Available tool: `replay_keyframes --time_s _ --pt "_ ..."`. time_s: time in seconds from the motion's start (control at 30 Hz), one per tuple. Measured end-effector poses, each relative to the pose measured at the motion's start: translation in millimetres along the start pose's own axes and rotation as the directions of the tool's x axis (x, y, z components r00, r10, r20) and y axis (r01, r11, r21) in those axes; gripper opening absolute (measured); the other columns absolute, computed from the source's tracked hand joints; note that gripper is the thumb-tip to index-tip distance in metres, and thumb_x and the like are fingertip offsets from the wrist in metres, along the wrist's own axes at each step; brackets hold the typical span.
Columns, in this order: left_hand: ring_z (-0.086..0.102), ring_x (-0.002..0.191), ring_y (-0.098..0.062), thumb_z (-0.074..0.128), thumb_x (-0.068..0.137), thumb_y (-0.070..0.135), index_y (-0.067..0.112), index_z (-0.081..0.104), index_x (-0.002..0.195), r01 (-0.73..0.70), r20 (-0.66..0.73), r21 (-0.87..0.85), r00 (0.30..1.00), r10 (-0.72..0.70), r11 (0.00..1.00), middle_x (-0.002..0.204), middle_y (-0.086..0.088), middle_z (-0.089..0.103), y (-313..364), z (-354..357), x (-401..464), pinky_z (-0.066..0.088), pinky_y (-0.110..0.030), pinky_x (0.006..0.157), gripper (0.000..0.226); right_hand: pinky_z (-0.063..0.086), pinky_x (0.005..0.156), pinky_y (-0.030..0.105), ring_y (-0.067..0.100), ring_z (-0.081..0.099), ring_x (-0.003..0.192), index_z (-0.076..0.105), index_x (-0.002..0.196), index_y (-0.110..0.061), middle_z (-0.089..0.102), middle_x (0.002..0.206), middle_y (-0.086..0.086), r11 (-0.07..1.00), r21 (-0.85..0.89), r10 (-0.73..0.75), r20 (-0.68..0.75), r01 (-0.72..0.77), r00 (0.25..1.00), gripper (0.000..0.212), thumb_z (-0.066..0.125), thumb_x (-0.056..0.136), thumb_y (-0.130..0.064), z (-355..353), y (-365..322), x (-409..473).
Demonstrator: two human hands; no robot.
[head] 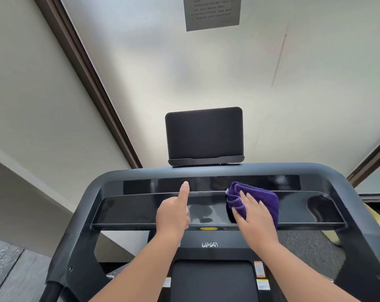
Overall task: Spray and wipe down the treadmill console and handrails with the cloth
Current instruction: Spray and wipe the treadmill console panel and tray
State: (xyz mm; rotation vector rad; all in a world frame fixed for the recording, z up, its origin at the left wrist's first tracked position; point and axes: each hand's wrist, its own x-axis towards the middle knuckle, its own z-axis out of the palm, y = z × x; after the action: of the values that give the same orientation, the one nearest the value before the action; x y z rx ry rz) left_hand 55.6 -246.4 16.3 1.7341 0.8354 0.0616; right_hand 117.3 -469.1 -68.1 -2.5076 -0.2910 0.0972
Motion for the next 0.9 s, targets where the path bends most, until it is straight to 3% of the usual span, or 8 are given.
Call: replay_keyframes --time_s 0.2,0.47,0.67,0.83,0.9 --pt "0.051 0.045 -0.022 0.041 0.076 0.087 0.01 0.053 0.065 0.025 -0.002 0.005 1.0 -0.025 1.0 0.052 -0.005 0.056 18.6 1.1 19.9 0.053 -0.035 0.062 0.078 0.0 0.121 0.021 0.011 0.02 0.156 0.032 0.161 -0.031 0.029 0.166 -0.014 0.997 -0.006 0.079 0.019 -0.079 0.997 0.059 0.049 0.106 -0.046 -11.3 10.1 -9.8" --pt "0.056 0.045 -0.026 0.039 0.078 0.075 0.01 0.055 0.06 0.007 -0.022 0.073 1.0 -0.005 0.997 0.04 0.002 0.055 28.1 4.7 39.0 0.065 -0.051 0.076 0.07 0.002 0.126 0.03 0.009 0.016 0.157 0.026 0.162 -0.03 0.024 0.169 -0.01 0.995 -0.053 0.092 0.049 -0.09 0.995 0.062 0.047 0.106 -0.046 -11.8 5.2 -9.2" --pt "0.054 0.044 -0.025 0.039 0.075 0.081 0.013 0.052 0.055 0.003 -0.043 0.097 0.999 0.001 0.995 0.042 0.002 0.055 18.9 -1.2 47.5 0.06 -0.04 0.063 0.072 0.002 0.126 0.03 0.01 0.014 0.157 0.026 0.162 -0.032 0.022 0.169 -0.012 0.994 -0.074 0.077 0.041 -0.074 0.996 0.062 0.048 0.106 -0.046 -11.1 5.2 -9.9" --pt "0.056 0.048 -0.028 0.038 0.077 0.074 0.012 0.052 0.057 0.001 -0.052 0.15 0.999 0.007 0.989 0.047 -0.002 0.056 1.2 -8.3 41.7 0.064 -0.051 0.076 0.067 0.003 0.127 0.032 0.006 0.012 0.158 0.024 0.162 -0.034 0.019 0.17 -0.012 0.994 -0.103 0.049 0.046 -0.044 0.998 0.064 0.047 0.105 -0.048 -9.4 8.3 -7.9" --pt "0.056 0.043 -0.025 0.037 0.078 0.079 0.012 0.051 0.057 0.028 -0.056 0.15 0.998 -0.019 0.988 0.045 -0.001 0.056 -10.6 -9.1 34.7 0.061 -0.045 0.071 0.071 0.003 0.128 0.033 0.005 0.01 0.158 0.023 0.162 -0.036 0.017 0.17 -0.015 0.992 -0.119 0.034 0.051 -0.028 0.998 0.063 0.046 0.105 -0.05 -8.5 10.1 -7.8"
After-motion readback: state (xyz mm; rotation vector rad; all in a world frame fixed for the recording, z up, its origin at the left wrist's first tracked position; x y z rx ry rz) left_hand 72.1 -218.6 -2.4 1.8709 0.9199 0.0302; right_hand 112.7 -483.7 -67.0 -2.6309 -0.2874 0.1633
